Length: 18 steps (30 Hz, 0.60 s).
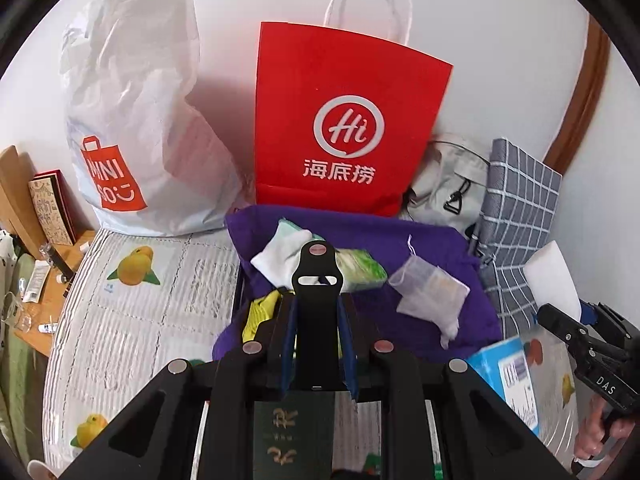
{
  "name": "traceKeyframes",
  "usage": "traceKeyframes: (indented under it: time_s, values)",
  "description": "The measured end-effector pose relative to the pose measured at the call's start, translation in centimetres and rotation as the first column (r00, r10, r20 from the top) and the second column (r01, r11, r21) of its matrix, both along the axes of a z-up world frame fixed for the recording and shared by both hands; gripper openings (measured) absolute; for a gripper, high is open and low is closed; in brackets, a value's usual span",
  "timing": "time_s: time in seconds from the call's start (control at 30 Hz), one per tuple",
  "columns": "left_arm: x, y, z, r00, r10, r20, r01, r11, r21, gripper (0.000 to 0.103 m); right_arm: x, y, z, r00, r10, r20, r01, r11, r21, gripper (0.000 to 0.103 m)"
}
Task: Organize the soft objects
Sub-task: 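Carry the strap with the left tool while the right carries the foam block to the purple towel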
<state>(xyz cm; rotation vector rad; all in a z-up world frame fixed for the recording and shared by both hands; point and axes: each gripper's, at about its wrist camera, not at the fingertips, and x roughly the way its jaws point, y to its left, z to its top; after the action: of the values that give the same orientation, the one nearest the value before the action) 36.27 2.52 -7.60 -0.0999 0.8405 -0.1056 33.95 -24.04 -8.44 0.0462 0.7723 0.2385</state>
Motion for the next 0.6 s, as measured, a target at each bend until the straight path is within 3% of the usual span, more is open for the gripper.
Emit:
traceKeyframes:
  time_s: [0.4,0.6]
  values:
    - [5.1,-0.3,-0.8,1.000,0.005,-0.019,-0.005,1.000,-0.010,0.020,6.0,0.6,0.0,1.000,-0.001,-0.014,0.002,0.999,0.033,0.051]
    - [7.7,0.1,-2.4,0.998,0.029,-0.056,-0.032,0.999,-0.044,0.020,8.5,1.2,-1.2,1.000,0.007,-0.031,-0.007,1.000,0.006,0.052]
